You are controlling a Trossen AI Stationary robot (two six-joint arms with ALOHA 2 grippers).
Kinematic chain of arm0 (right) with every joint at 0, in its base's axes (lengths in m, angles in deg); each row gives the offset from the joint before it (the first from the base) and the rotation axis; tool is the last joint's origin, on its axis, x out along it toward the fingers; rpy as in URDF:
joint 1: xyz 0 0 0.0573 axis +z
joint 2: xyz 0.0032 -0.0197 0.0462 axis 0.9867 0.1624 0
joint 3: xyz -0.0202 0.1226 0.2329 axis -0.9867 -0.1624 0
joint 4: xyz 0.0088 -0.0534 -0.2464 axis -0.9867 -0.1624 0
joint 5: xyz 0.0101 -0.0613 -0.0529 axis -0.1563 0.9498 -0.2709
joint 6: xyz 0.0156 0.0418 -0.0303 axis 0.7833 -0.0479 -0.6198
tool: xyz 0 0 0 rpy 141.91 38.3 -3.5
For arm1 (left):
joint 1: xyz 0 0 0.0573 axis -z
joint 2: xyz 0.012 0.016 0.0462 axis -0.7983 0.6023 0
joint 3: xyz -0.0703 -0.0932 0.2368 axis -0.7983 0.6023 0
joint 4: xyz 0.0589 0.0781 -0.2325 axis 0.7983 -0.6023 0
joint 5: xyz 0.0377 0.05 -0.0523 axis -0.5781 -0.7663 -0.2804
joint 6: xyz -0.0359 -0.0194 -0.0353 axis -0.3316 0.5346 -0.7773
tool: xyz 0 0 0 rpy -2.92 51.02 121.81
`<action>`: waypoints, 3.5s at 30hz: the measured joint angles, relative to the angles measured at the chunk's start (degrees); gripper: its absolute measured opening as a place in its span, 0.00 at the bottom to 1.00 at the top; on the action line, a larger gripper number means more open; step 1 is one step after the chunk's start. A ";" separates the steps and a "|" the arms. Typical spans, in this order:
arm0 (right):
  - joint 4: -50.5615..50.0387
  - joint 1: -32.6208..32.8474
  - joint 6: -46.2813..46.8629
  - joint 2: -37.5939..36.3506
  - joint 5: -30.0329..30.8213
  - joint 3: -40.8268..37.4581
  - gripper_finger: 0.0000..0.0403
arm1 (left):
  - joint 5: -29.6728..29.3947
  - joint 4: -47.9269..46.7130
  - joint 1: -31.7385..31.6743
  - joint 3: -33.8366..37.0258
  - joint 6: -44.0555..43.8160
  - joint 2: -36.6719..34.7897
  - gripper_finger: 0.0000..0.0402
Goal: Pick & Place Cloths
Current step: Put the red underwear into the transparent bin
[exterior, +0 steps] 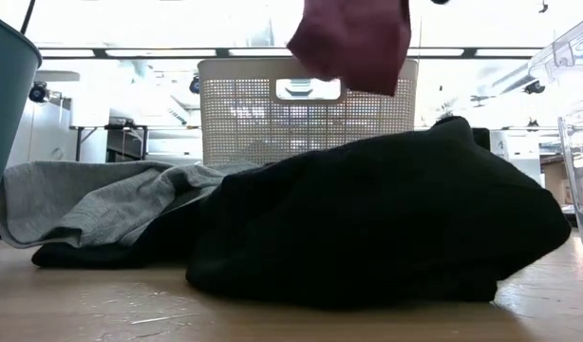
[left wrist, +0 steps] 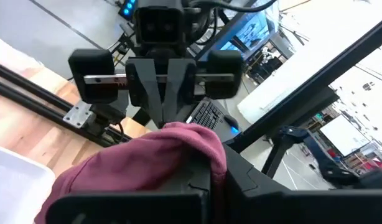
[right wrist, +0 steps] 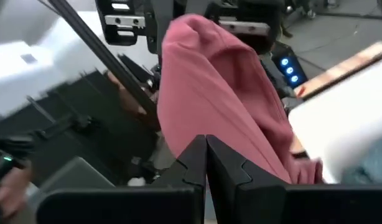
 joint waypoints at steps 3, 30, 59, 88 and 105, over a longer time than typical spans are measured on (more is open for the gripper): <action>-0.98 0.38 -3.48 4.93 -0.23 6.65 0.03 | -0.21 -0.17 -0.01 -0.73 0.41 -0.23 0.02; -27.48 3.72 -21.26 30.22 6.26 39.61 0.66 | -10.09 -5.32 0.92 -0.50 0.14 -5.82 0.02; -36.26 7.37 -28.29 34.61 15.19 48.78 0.74 | -9.40 -4.40 3.43 -0.45 -2.83 -7.83 0.02; -42.36 6.97 -21.40 28.65 14.39 49.81 0.02 | -16.44 -11.06 3.56 -0.39 2.95 -7.79 0.16; -74.42 20.13 5.91 23.61 -8.87 49.65 0.02 | -17.40 -11.06 3.25 0.75 11.34 -6.67 0.42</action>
